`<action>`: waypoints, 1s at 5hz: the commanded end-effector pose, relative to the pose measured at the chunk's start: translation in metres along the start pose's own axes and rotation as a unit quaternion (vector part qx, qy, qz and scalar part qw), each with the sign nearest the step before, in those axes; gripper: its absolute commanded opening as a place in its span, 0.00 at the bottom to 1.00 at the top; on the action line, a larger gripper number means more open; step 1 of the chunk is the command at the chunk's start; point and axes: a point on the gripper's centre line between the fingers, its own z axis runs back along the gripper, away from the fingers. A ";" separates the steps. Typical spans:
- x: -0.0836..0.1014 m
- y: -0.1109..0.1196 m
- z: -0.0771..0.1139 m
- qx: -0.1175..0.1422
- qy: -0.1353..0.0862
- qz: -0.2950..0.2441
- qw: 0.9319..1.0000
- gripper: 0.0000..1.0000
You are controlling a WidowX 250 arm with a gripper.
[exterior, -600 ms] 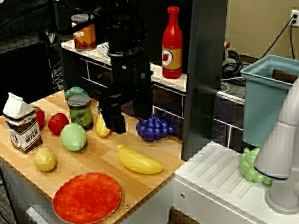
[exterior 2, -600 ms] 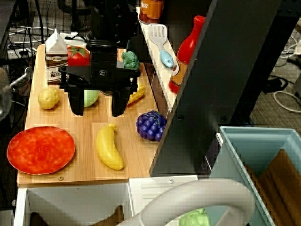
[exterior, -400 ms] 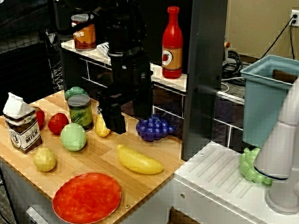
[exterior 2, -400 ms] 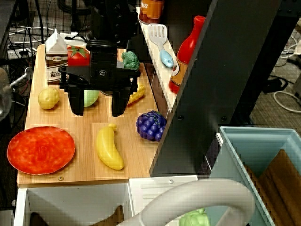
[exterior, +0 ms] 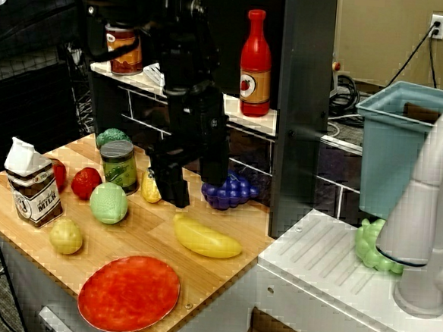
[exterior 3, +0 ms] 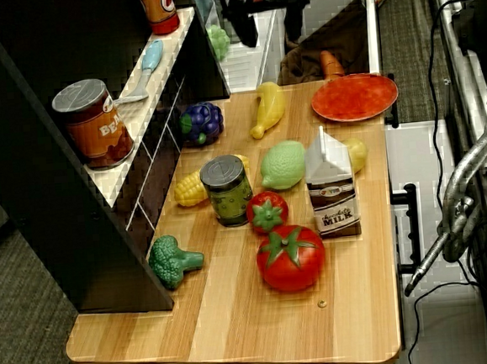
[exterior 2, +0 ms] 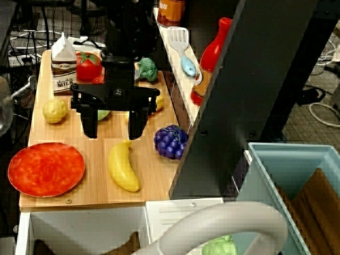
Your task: Put banana on plate
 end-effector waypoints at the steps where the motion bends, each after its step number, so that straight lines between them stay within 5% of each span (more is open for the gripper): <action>1: -0.014 0.015 -0.003 0.037 0.012 0.013 0.999 1.00; 5: -0.020 0.020 -0.018 0.044 0.013 0.017 0.999 1.00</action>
